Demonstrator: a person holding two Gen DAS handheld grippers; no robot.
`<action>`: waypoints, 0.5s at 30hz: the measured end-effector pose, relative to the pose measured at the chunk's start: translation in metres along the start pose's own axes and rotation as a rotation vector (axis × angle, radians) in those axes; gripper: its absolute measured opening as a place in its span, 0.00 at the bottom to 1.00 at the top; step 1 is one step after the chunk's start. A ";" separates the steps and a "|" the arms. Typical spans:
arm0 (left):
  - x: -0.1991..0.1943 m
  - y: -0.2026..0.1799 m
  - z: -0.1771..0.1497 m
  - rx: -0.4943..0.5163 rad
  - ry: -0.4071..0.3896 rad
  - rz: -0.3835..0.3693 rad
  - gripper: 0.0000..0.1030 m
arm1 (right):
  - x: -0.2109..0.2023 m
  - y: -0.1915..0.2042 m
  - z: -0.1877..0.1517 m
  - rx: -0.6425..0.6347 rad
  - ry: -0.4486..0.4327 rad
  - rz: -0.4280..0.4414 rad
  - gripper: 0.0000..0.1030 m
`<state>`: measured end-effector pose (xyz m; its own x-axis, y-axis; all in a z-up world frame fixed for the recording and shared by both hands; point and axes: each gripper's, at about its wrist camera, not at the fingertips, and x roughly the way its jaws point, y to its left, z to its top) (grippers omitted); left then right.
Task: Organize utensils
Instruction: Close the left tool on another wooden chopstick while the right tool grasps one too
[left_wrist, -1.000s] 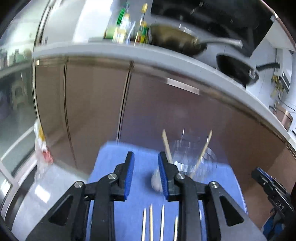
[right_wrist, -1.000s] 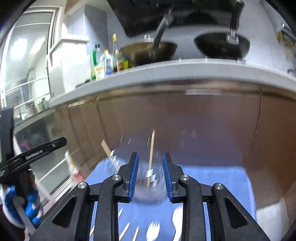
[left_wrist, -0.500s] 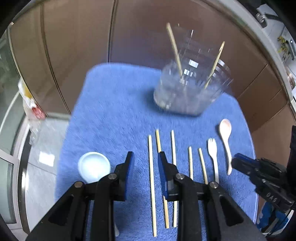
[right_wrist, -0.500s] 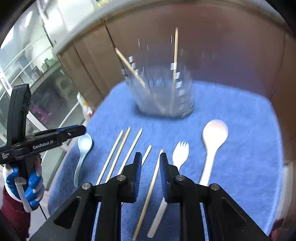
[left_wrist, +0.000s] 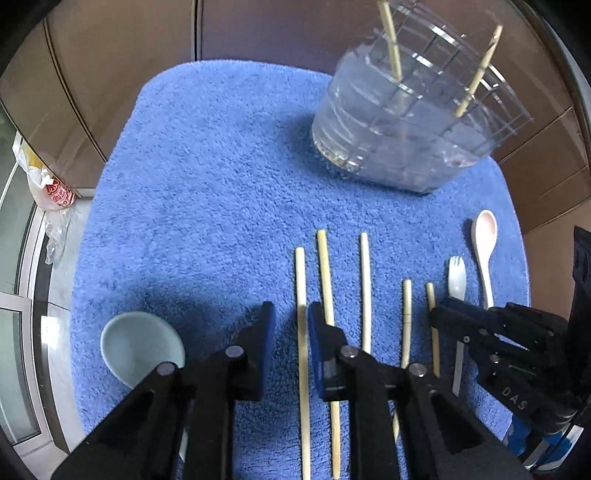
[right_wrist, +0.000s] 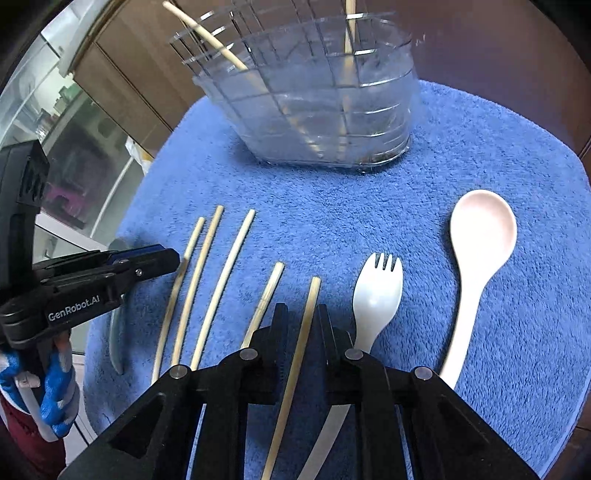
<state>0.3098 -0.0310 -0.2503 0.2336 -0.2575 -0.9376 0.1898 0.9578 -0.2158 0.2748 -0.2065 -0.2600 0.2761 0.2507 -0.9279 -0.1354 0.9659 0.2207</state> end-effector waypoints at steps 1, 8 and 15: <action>0.002 0.001 0.001 0.000 0.007 0.005 0.14 | 0.004 0.000 0.001 -0.003 0.009 -0.015 0.14; 0.014 -0.014 0.004 0.030 0.045 0.042 0.13 | 0.016 0.013 0.009 -0.034 0.035 -0.086 0.13; 0.023 -0.026 0.011 0.036 0.076 0.077 0.13 | 0.019 0.022 0.017 -0.023 0.063 -0.103 0.13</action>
<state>0.3202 -0.0629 -0.2631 0.1758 -0.1716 -0.9693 0.2089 0.9688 -0.1336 0.2933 -0.1795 -0.2682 0.2292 0.1447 -0.9626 -0.1309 0.9845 0.1168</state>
